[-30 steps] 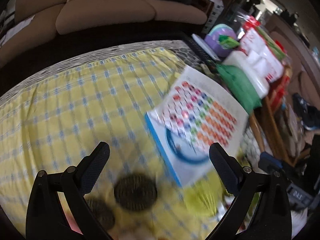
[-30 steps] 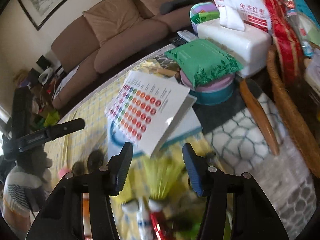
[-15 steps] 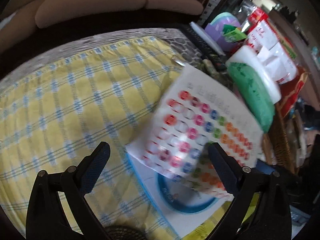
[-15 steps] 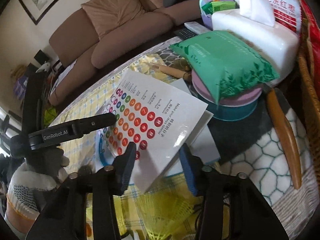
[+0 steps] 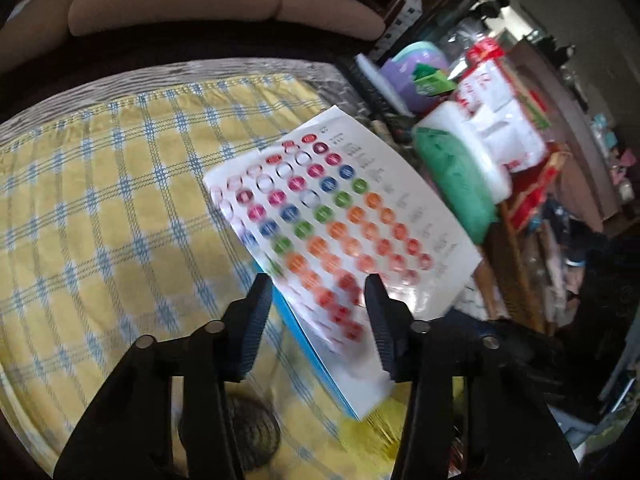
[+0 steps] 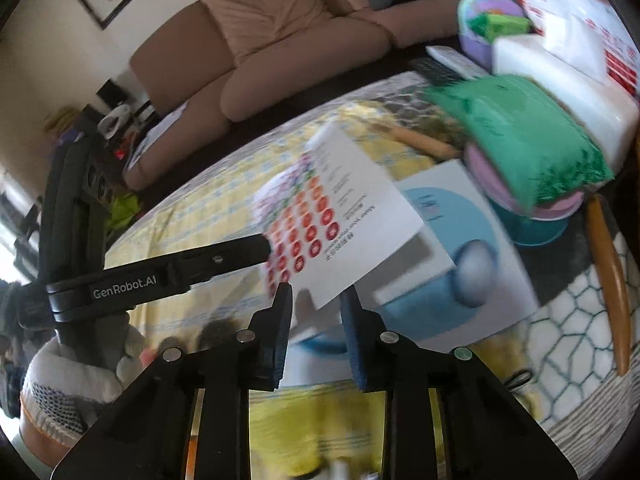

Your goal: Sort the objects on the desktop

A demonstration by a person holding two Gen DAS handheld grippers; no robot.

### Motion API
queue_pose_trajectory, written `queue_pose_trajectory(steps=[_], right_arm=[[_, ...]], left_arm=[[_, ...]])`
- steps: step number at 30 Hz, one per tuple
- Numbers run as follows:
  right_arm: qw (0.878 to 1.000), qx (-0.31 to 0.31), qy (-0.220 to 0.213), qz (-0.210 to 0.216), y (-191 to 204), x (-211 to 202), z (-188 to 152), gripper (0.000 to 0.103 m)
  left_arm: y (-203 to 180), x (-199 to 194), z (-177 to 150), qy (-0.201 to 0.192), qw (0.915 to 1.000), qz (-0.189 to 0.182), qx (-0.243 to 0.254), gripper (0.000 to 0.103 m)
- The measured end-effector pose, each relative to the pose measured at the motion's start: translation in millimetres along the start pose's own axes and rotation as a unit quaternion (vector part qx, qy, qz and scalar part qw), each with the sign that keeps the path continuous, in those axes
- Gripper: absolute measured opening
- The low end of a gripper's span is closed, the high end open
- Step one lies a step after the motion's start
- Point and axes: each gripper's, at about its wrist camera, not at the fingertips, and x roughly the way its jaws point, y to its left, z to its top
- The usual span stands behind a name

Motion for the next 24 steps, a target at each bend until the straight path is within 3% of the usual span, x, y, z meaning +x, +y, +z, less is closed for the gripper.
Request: queue_pose_trajectory(steps=[6, 8, 9, 10, 13, 15, 20, 22, 24], right_arm=[[0.999, -0.027, 0.044, -0.010, 35.1, 1.7, -20.7, 0.024], [0.998, -0.036, 0.044, -0.020, 35.5, -10.4, -27.9, 0.025], [0.998, -0.043, 0.034, -0.037, 32.1, -21.0, -29.7, 0.025], [0.998, -0.045, 0.017, -0.051, 28.3, -30.9, -28.7, 0.025], [0.995, -0.038, -0.047, -0.074, 12.7, -50.5, -10.4, 0.031], [0.996, -0.029, -0.058, -0.066, 1.5, -43.4, 6.9, 0.031], [0.994, -0.021, 0.031, -0.098, -19.1, 21.4, 20.9, 0.029], [0.995, -0.016, 0.050, -0.087, -22.7, 35.0, 15.3, 0.026], [0.996, -0.022, 0.052, -0.067, -18.5, 39.5, 11.6, 0.025]], left_arm=[[2.3, -14.6, -14.9, 0.004, 0.9996, 0.028, -0.003, 0.041], [12.8, -19.4, -14.5, -0.007, 0.9993, 0.031, -0.021, 0.056], [19.4, -21.2, -12.5, -0.016, 0.9988, 0.034, -0.032, 0.068], [24.2, -20.3, -10.3, -0.018, 0.9986, 0.029, -0.040, 0.073], [36.4, -9.9, -5.0, -0.014, 0.9974, 0.003, -0.071, 0.073], [38.9, 0.3, -2.9, -0.009, 0.9960, -0.016, -0.087, 0.073], [41.6, 26.5, -3.4, 0.011, 0.9929, -0.037, -0.112, 0.073], [44.4, 32.9, -5.2, 0.016, 0.9904, -0.054, -0.126, 0.072], [41.9, 35.4, -6.8, 0.020, 0.9912, -0.060, -0.116, 0.061]])
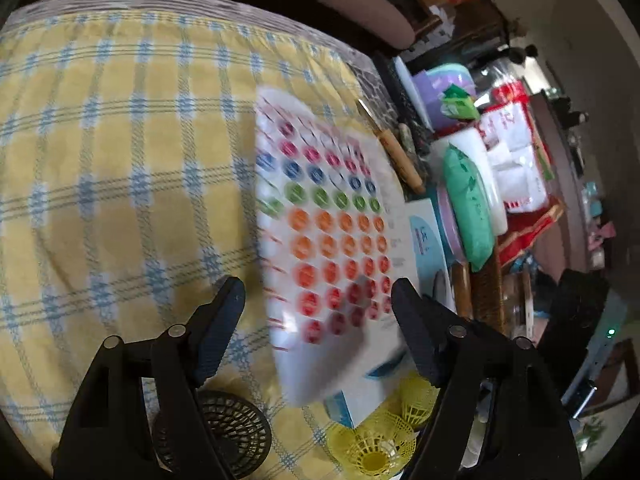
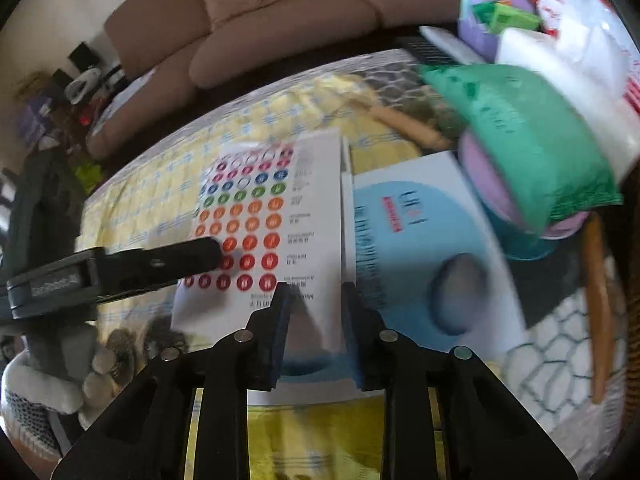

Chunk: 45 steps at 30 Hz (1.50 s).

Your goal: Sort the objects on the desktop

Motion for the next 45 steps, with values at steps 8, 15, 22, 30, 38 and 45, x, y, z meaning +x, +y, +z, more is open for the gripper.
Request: queue_pose_trajectory(steps=[8, 15, 22, 30, 38, 45], right_arm=[[1.000, -0.013, -0.007, 0.020, 24.9, -9.3, -3.9, 0.025], [0.994, 0.002, -0.041, 0.101, 63.3, -56.4, -16.3, 0.026], [0.982, -0.064, -0.063, 0.165, 162.2, -126.2, -60.4, 0.026], [0.964, -0.167, -0.014, 0.205, 301.2, -149.2, -153.1, 0.026], [0.955, -0.193, 0.055, 0.219, 386.9, -100.2, -222.8, 0.027], [0.955, -0.195, 0.102, 0.197, 410.8, -61.4, -253.5, 0.026]], left_arm=[[-7.0, -46.0, -9.9, -0.046, 0.9987, -0.017, 0.015, 0.015], [-27.5, -132.0, -41.6, -0.067, 0.9949, -0.071, 0.026, 0.014], [-12.6, -265.5, -124.8, -0.118, 0.9870, -0.108, 0.018, 0.014], [76.4, -374.0, -246.0, -0.154, 0.9831, -0.089, -0.045, 0.014], [151.3, -408.3, -297.4, -0.134, 0.9869, -0.027, -0.085, 0.014], [195.3, -397.1, -319.5, -0.102, 0.9892, 0.020, -0.103, 0.018]])
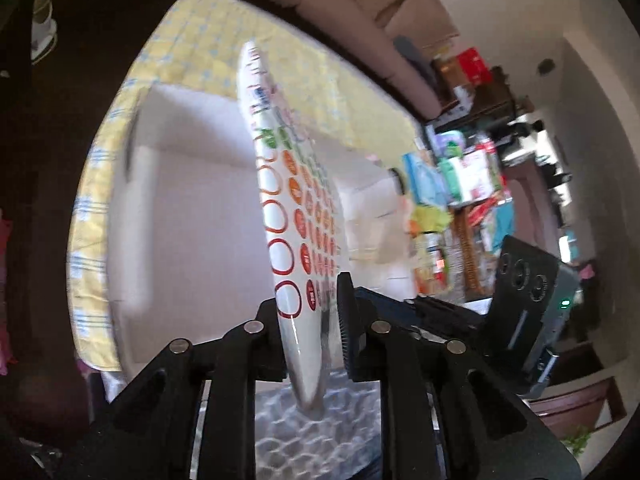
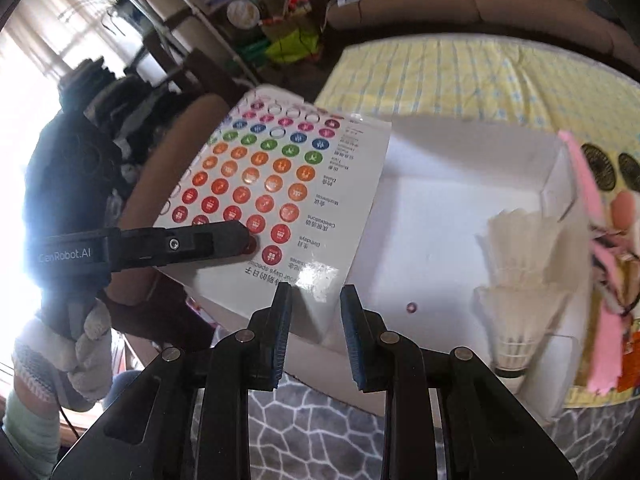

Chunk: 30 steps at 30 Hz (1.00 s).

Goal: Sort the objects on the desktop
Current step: 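Carry the sticker sheet into the white box and release it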

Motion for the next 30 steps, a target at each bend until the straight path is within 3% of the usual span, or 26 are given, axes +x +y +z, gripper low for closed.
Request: queue_pose_trajectory(steps=[3, 5, 9, 15, 25, 30], right_arm=[[1.000, 0.004, 0.020, -0.016, -0.5, 18.4, 1.2, 0.026], [0.999, 0.006, 0.030, -0.022, -0.1, 27.7, 1.6, 0.026], [0.999, 0.004, 0.040, -0.026, 2.7, 37.5, -0.3, 0.027], [0.999, 0.015, 0.031, -0.038, 1.2, 32.2, 6.1, 0.027], [0.997, 0.025, 0.049, -0.059, 5.1, 47.7, 17.1, 0.027], [0.998, 0.022, 0.027, -0.060, 3.8, 25.7, 18.4, 0.027]], left_arm=[[7.1, 2.7, -3.1, 0.008, 0.9990, 0.042, 0.007, 0.028], [4.9, -2.1, -7.9, 0.008, 0.9979, 0.061, 0.020, 0.044], [-3.1, -33.2, -16.7, -0.013, 0.9938, 0.092, 0.060, 0.053], [-1.4, -70.1, -9.7, -0.043, 0.9879, 0.124, 0.082, 0.056], [6.0, -65.5, -5.5, -0.046, 0.9908, 0.105, 0.072, 0.058], [-11.0, -56.6, -5.5, -0.043, 0.9895, 0.101, 0.094, 0.068]])
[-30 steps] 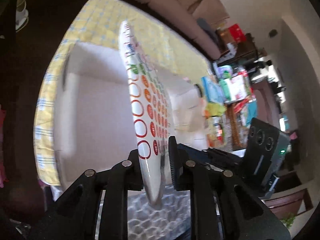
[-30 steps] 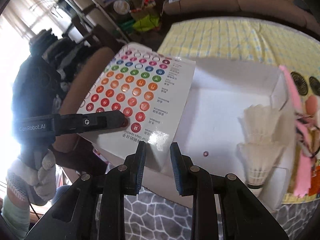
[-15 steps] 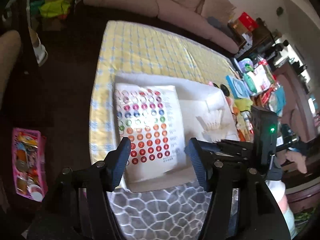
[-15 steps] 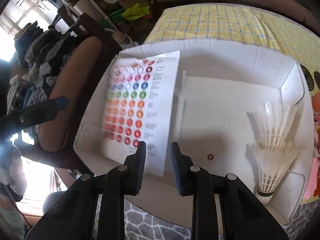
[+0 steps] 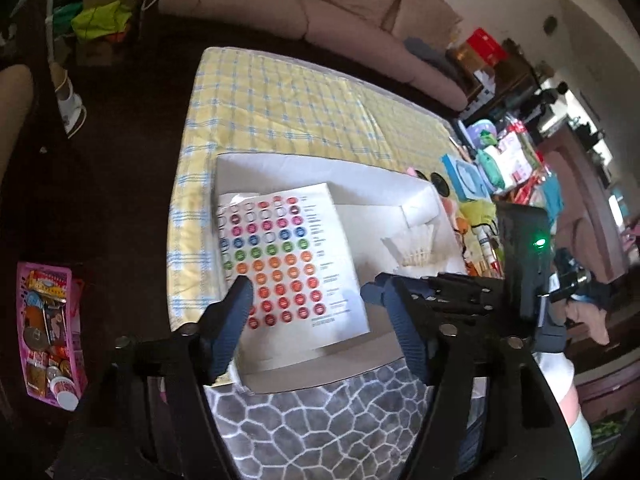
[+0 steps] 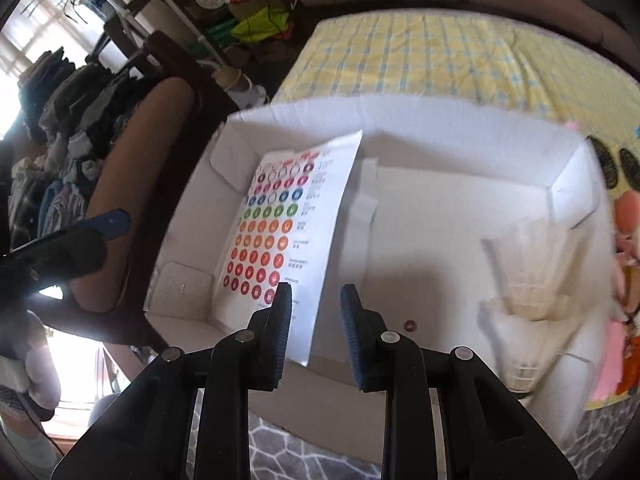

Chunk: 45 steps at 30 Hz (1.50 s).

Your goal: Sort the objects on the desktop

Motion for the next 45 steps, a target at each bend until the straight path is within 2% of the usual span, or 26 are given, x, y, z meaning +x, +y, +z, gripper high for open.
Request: queue_pose_trajectory(steps=[4, 6, 8, 11, 17, 21, 24, 28, 34, 39, 45], right_arm=[[0.999, -0.006, -0.027, -0.019, -16.5, -36.6, -0.7, 0.028], [0.998, -0.003, -0.047, -0.029, -31.9, -60.6, -2.4, 0.035], [0.997, 0.005, -0.063, -0.036, -49.4, -81.7, -4.0, 0.045], [0.994, 0.026, -0.091, -0.054, -87.8, -119.7, -5.5, 0.052], [0.981, 0.091, -0.141, -0.101, -195.4, -195.8, -12.9, 0.058], [0.965, 0.149, -0.172, -0.130, -283.6, -242.1, -17.7, 0.059], [0.953, 0.188, -0.190, -0.144, -347.0, -262.0, -21.5, 0.059], [0.943, 0.225, -0.198, -0.146, -414.5, -260.6, -23.7, 0.059], [0.938, 0.247, -0.204, -0.136, -486.2, -226.2, -16.9, 0.059], [0.938, 0.240, -0.206, -0.144, -517.1, -201.2, -11.3, 0.059], [0.944, 0.212, -0.191, -0.164, -531.1, -179.7, 1.1, 0.059]], left_arm=[[-25.9, 9.4, 5.6, 0.003, 0.9998, -0.007, 0.020, 0.076], [-40.8, 14.6, 9.6, 0.004, 0.9995, -0.016, 0.027, 0.080], [-60.0, 22.5, 14.0, 0.005, 0.9990, -0.025, 0.035, 0.093], [-96.1, 39.6, 24.5, 0.013, 0.9979, -0.040, 0.049, 0.094], [-180.5, 86.4, 54.7, 0.028, 0.9942, -0.062, 0.084, 0.096], [-236.4, 133.1, 78.9, 0.042, 0.9915, -0.076, 0.097, 0.096], [-270.2, 178.6, 101.2, 0.062, 0.9895, -0.093, 0.092, 0.096], [-299.3, 238.4, 126.6, 0.084, 0.9885, -0.100, 0.076, 0.096], [-327.6, 337.1, 153.7, 0.128, 0.9854, -0.095, 0.060, 0.096], [-346.5, 396.7, 159.2, 0.149, 0.9830, -0.073, 0.079, 0.096], [-353.8, 433.2, 158.2, 0.167, 0.9798, -0.069, 0.085, 0.096]])
